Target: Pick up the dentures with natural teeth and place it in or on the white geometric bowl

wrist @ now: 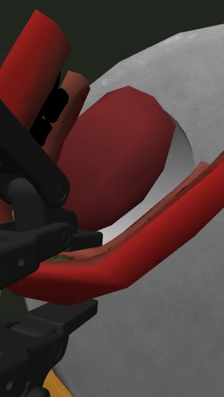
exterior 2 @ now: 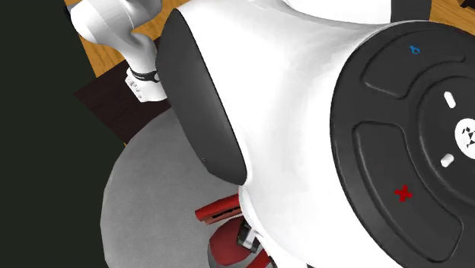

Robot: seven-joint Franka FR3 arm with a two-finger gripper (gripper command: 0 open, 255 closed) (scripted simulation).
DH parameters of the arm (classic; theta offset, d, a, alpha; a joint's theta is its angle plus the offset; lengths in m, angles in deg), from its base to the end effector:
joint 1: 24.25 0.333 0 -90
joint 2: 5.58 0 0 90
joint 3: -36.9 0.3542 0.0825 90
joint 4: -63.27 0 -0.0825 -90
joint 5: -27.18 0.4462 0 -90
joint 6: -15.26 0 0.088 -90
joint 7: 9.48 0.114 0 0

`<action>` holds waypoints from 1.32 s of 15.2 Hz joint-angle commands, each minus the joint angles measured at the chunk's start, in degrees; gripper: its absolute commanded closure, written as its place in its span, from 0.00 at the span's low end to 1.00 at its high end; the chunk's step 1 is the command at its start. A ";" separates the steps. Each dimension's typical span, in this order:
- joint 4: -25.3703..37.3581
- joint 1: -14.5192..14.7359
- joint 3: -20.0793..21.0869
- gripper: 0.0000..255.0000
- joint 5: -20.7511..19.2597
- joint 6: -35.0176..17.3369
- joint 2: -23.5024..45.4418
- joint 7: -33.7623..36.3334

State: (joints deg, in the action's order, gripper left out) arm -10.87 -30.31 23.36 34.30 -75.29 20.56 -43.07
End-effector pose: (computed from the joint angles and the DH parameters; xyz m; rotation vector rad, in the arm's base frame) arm 0.7217 -0.2055 0.4958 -3.0238 -0.3774 0.2027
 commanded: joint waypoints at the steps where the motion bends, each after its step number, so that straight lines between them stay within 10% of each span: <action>1: 5.50 -0.77 0.20 1.00 0.68 1.64 3.87 -0.21; 20: -6.06 -0.07 0.47 1.00 1.04 -10.69 4.72 -0.94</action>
State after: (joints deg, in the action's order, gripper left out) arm -16.81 -30.30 23.89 35.39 -85.85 25.12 -43.99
